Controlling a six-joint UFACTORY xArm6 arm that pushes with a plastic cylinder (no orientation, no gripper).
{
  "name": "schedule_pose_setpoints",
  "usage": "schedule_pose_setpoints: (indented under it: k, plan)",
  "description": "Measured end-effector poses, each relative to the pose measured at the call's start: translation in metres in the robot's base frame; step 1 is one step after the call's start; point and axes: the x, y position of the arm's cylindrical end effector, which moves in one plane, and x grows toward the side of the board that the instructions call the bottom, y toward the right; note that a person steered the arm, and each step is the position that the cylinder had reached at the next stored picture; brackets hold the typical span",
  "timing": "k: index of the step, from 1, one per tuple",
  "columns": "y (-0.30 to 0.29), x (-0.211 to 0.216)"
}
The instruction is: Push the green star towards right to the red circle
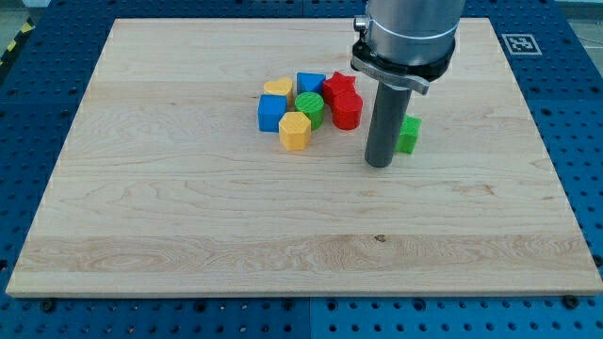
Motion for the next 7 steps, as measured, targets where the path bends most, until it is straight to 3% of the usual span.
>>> schedule_pose_setpoints:
  k: [2, 3, 4, 5, 6, 7]
  plan:
    - [0.051, -0.015]
    - [0.045, -0.014]
    - [0.001, 0.012]
    - [-0.016, -0.013]
    - [0.021, -0.045]
    - [0.023, -0.048]
